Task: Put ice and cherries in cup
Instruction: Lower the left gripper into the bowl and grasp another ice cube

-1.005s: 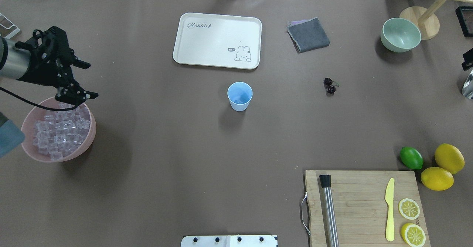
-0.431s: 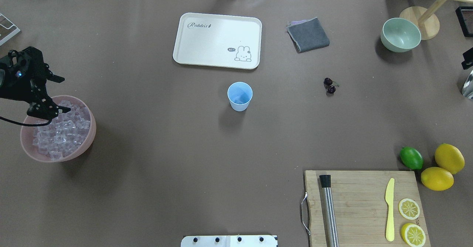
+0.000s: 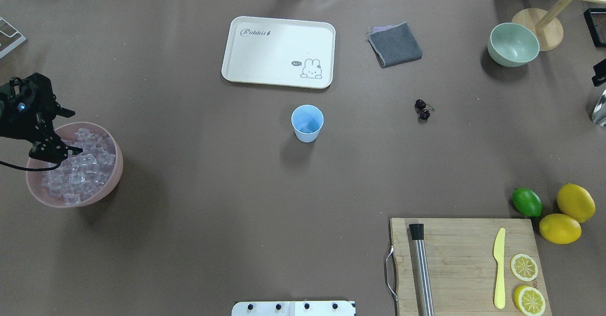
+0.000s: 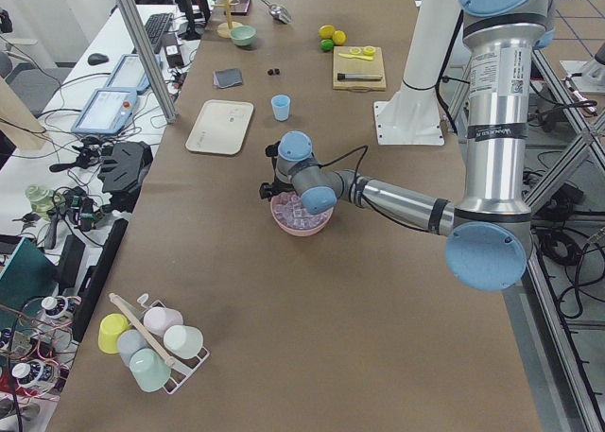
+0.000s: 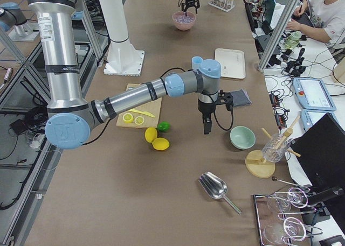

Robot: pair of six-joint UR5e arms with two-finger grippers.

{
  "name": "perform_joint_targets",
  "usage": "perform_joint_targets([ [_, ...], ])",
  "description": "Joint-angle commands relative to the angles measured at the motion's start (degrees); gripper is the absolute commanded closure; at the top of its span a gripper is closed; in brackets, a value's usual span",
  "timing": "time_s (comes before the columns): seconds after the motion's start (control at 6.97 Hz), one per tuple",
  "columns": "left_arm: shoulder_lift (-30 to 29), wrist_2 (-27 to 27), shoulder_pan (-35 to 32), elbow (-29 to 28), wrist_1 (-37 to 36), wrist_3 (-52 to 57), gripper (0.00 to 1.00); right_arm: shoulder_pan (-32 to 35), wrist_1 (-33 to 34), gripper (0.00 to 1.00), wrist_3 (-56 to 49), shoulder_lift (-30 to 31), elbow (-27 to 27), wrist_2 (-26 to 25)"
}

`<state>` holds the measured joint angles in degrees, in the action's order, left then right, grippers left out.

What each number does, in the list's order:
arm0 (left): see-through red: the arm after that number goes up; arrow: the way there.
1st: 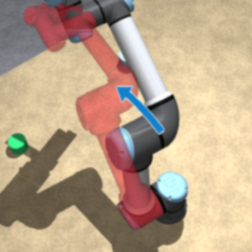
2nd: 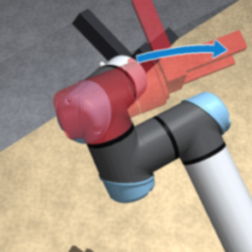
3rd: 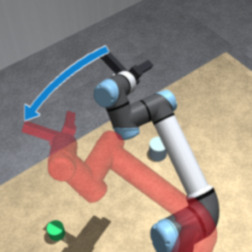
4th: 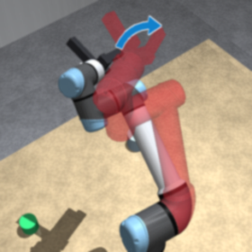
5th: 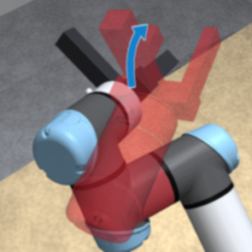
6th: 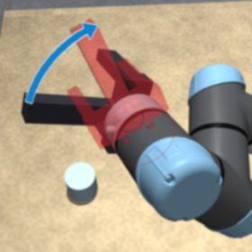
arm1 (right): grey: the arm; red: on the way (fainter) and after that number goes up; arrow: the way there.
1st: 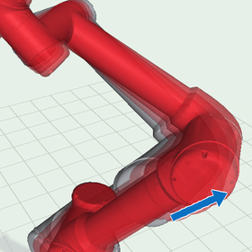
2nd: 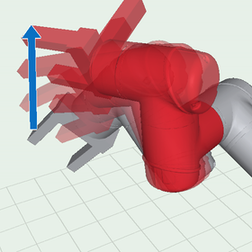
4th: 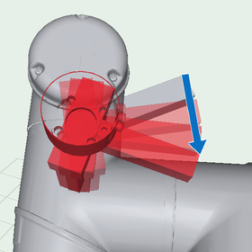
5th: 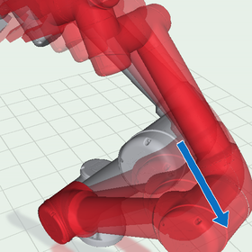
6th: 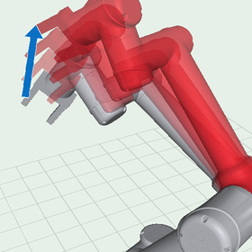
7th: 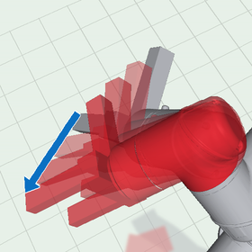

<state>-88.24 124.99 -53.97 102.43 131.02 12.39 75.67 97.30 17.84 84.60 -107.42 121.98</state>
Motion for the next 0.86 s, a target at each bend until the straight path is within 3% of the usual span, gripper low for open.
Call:
perform_joint_targets([
  [0.0,0.09,-0.8,3.67,-0.82,0.03,0.0,0.02,0.0,0.08,0.0,0.0,-0.05,-1.82,-1.39],
  [0.14,0.17,-3.85,5.61,-1.18,0.72,0.0,0.02,0.09,0.08,0.0,0.0,-0.31,-2.17,-1.57],
  [0.43,2.54,-3.18,5.89,-3.11,5.99,0.09,0.02,0.09,0.08,0.0,0.0,-0.49,-2.61,-2.01],
  [0.72,2.98,-3.18,5.71,-3.03,6.0,0.09,0.02,0.09,0.08,0.0,0.09,-0.49,-2.96,-1.92],
])
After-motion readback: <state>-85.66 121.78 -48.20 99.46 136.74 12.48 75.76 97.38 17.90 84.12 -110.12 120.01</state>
